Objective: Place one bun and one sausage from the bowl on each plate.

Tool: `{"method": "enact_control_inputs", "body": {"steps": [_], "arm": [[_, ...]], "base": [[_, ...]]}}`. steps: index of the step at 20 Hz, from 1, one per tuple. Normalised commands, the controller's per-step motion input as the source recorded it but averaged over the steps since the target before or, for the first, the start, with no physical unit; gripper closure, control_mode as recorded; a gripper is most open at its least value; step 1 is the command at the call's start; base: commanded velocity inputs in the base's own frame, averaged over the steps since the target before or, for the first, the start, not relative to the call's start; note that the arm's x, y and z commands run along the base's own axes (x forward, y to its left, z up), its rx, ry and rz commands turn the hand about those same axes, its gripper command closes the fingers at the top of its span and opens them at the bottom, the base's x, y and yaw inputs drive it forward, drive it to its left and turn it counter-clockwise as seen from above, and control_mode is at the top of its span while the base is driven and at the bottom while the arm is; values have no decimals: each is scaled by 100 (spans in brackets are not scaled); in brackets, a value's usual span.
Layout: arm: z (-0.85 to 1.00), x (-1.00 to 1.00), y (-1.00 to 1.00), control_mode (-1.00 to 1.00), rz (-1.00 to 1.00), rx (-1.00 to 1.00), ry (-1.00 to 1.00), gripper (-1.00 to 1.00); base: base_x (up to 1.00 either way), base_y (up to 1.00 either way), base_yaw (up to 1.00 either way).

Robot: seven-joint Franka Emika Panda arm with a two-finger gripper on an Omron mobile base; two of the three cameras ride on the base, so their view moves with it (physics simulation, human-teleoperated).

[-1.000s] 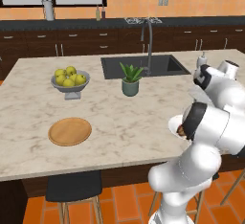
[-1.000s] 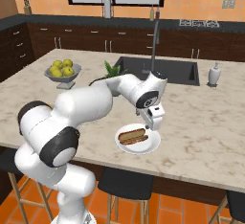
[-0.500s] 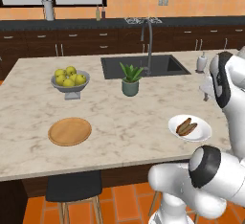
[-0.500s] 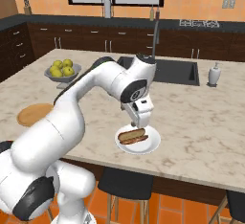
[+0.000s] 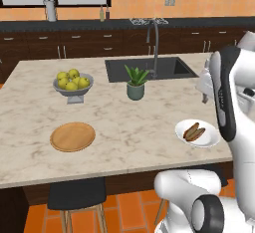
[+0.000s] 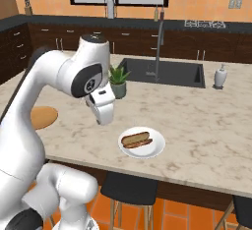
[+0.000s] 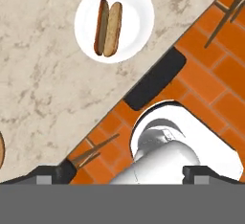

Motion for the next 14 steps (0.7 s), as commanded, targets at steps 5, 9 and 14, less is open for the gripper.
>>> {"method": "enact_control_inputs", "body": {"steps": [5,9,14], "arm": [[22,-74,36,-100,7,-3,-11,-100],[0,0,0,100,0,0,0,-100],[0,0,0,100,0,0,0,-100]], "base": [[0,0,0],[-100,-31,0],[-10,-100,8]]}}
